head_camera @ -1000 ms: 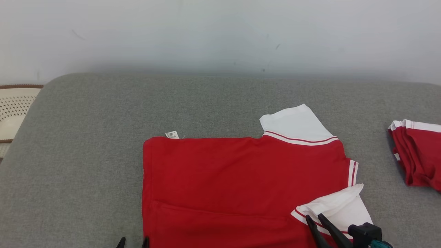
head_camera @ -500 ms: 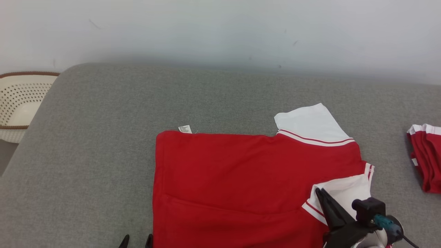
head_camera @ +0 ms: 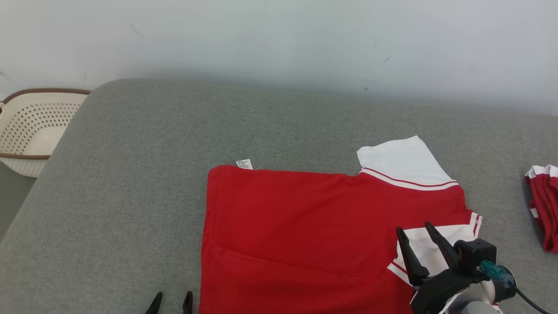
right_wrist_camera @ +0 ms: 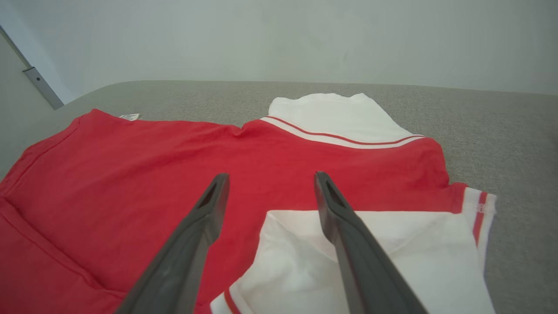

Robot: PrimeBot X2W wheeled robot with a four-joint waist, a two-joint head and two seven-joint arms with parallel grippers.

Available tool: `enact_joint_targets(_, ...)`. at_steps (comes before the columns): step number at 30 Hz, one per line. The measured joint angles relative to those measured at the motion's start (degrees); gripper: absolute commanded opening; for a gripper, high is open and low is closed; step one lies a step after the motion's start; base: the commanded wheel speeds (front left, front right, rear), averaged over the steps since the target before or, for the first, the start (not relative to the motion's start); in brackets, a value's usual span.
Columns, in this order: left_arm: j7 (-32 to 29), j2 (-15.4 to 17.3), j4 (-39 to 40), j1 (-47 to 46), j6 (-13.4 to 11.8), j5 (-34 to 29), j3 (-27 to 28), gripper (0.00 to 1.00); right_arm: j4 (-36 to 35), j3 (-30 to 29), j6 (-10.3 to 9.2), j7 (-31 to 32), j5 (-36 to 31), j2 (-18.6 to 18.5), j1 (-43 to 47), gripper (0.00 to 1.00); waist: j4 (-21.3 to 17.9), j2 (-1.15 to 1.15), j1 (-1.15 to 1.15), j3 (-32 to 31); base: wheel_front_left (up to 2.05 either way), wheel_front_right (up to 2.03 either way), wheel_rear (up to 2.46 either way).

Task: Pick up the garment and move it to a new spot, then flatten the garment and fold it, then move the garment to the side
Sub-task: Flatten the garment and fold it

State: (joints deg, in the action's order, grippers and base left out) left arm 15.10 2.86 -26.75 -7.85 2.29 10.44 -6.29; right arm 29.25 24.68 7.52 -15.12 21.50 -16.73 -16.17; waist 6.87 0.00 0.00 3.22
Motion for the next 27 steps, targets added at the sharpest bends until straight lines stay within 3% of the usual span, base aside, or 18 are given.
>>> enact_joint_targets(27,0.0,0.0,4.5,0.7,-1.0,-2.1,2.4,1.00,-4.1,-9.0,0.00,0.0,-1.9,2.0,6.4,1.00,-9.2,0.00,0.00,-2.2,0.00,0.00,0.00)
